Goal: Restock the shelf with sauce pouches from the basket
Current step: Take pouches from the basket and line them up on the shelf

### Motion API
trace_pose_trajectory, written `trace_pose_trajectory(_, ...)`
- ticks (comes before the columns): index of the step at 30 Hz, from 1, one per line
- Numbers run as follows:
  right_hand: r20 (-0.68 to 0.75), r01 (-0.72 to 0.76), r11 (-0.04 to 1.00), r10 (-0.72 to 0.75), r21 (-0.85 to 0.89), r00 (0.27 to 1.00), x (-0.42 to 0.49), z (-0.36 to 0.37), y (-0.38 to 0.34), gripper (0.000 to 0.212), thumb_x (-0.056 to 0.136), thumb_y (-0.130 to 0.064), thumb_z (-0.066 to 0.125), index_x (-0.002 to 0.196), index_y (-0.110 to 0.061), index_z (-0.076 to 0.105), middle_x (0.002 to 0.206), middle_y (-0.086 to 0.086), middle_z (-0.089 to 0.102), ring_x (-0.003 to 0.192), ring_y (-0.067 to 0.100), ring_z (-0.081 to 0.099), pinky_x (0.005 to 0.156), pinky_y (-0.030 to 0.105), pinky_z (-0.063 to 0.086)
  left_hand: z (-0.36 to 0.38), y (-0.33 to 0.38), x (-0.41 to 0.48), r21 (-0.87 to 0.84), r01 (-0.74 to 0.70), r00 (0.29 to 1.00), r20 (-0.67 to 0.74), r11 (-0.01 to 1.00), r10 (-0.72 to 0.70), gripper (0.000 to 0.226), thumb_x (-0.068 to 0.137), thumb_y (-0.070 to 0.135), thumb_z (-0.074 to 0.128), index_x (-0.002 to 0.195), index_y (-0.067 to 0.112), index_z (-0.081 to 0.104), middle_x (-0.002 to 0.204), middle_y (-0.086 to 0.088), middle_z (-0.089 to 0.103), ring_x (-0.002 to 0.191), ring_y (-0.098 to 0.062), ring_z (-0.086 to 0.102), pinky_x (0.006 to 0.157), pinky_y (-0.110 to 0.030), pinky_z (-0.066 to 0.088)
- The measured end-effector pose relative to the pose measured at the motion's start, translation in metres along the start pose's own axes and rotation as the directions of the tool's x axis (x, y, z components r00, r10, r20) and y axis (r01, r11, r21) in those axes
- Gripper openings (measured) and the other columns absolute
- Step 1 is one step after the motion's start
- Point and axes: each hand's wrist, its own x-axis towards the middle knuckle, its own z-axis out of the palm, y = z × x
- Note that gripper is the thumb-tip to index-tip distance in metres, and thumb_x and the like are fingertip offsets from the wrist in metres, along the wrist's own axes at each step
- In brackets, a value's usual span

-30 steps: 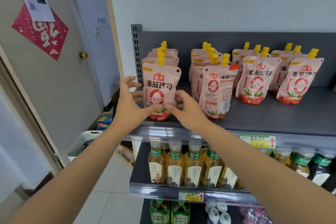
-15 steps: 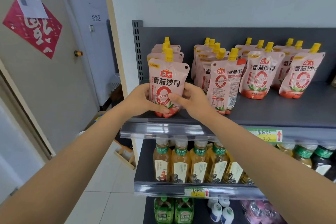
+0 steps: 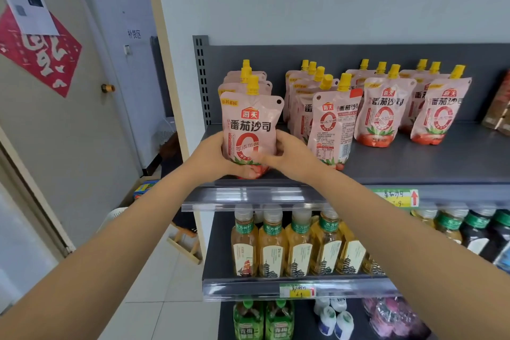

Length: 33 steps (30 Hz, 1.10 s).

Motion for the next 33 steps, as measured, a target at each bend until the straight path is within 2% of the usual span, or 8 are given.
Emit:
trace_pose_trajectory(3, 0.087, -0.022, 0.994, 0.031, -0.103, 0.996, 0.001, -0.002, 0.002, 0.076, 0.063, -0.031, 0.088, 0.129, -0.016, 0.053, 0.121, -0.006, 0.065, 0.107, 0.009, 0.061, 0.092, 0.027, 0.052, -0.005, -0.002, 0.002, -0.026, 0.026, 0.992, 0.127, 0.999, -0.023, 0.063, 0.058, 0.009, 0.09, 0.112, 0.025, 0.062, 0.1, 0.013, 0.07, 0.088, 0.004, 0.065, 0.071, -0.01, 0.052)
trace_pose_trajectory(12, 0.211, 0.037, 0.984, 0.001, -0.174, 0.977, 0.006, -0.008, -0.011, 0.076, 0.069, -0.019, 0.085, 0.134, -0.022, 0.045, 0.118, -0.012, 0.059, 0.103, 0.002, 0.055, 0.086, 0.012, 0.044, -0.015, 0.0, 0.011, 0.026, 0.035, 0.962, 0.27, 0.999, -0.04, 0.058, 0.06, 0.006, 0.089, 0.111, 0.024, 0.065, 0.101, 0.009, 0.073, 0.092, -0.002, 0.067, 0.075, -0.013, 0.052)
trace_pose_trajectory(15, 0.217, 0.045, 0.976, 0.002, -0.212, 0.976, 0.007, -0.012, -0.012, 0.084, 0.07, -0.019, 0.085, 0.139, -0.021, 0.036, 0.131, -0.007, 0.056, 0.111, 0.006, 0.052, 0.093, 0.018, 0.043, -0.016, 0.0, 0.013, 0.027, 0.036, 0.956, 0.291, 0.999, -0.043, 0.06, 0.06, 0.006, 0.089, 0.113, 0.022, 0.065, 0.104, 0.005, 0.072, 0.096, -0.008, 0.067, 0.082, -0.021, 0.054)
trace_pose_trajectory(23, 0.182, -0.047, 0.972, 0.09, -0.229, 0.979, -0.001, -0.009, -0.004, 0.097, 0.071, -0.028, 0.084, 0.146, -0.019, 0.022, 0.139, -0.003, 0.05, 0.125, 0.018, 0.051, 0.103, 0.036, 0.046, -0.015, -0.006, 0.006, -0.02, 0.058, 0.954, 0.294, 0.998, -0.05, 0.049, 0.067, 0.011, 0.085, 0.109, 0.027, 0.065, 0.101, 0.011, 0.073, 0.093, -0.004, 0.067, 0.077, -0.014, 0.052)
trace_pose_trajectory(26, 0.118, -0.066, 0.954, 0.104, -0.294, 0.988, -0.01, -0.012, -0.007, 0.087, 0.076, -0.036, 0.078, 0.142, -0.014, 0.027, 0.138, 0.001, 0.051, 0.122, 0.019, 0.052, 0.099, 0.033, 0.048, -0.017, -0.001, 0.0, 0.024, 0.05, 0.981, 0.188, 0.998, -0.054, 0.047, 0.067, 0.017, 0.085, 0.105, 0.031, 0.062, 0.097, 0.012, 0.071, 0.09, -0.004, 0.065, 0.08, -0.017, 0.053)
trace_pose_trajectory(28, 0.05, -0.052, 0.935, 0.074, -0.351, 0.996, -0.019, -0.016, -0.01, 0.083, 0.079, -0.039, 0.075, 0.143, -0.013, 0.029, 0.134, 0.003, 0.053, 0.119, 0.02, 0.053, 0.092, 0.028, 0.047, -0.018, 0.004, -0.006, 0.11, 0.011, 1.0, -0.01, 0.994, -0.01, 0.053, 0.062, 0.028, 0.087, 0.106, 0.028, 0.056, 0.098, 0.014, 0.065, 0.088, -0.005, 0.061, 0.075, -0.023, 0.051)
trace_pose_trajectory(30, -0.025, -0.036, 0.908, 0.028, -0.418, 0.999, -0.03, -0.021, -0.012, 0.078, 0.083, -0.038, 0.071, 0.145, -0.014, 0.03, 0.131, 0.006, 0.054, 0.117, 0.02, 0.053, 0.088, 0.026, 0.043, -0.017, 0.006, -0.013, 0.195, -0.027, 0.977, -0.201, 0.98, 0.067, 0.066, 0.058, 0.041, 0.086, 0.11, 0.023, 0.051, 0.101, 0.014, 0.058, 0.087, -0.008, 0.054, 0.07, -0.026, 0.045)
trace_pose_trajectory(33, -0.113, -0.007, 0.88, -0.053, -0.475, 0.992, -0.05, -0.03, -0.012, 0.064, 0.089, -0.034, 0.065, 0.142, -0.016, 0.035, 0.133, 0.005, 0.052, 0.12, 0.018, 0.05, 0.092, 0.025, 0.04, -0.011, 0.01, -0.028, 0.278, -0.135, 0.896, -0.376, 0.951, 0.237, 0.09, 0.055, 0.06, 0.082, 0.126, 0.021, 0.043, 0.118, 0.005, 0.053, 0.1, -0.012, 0.049, 0.081, -0.033, 0.045)
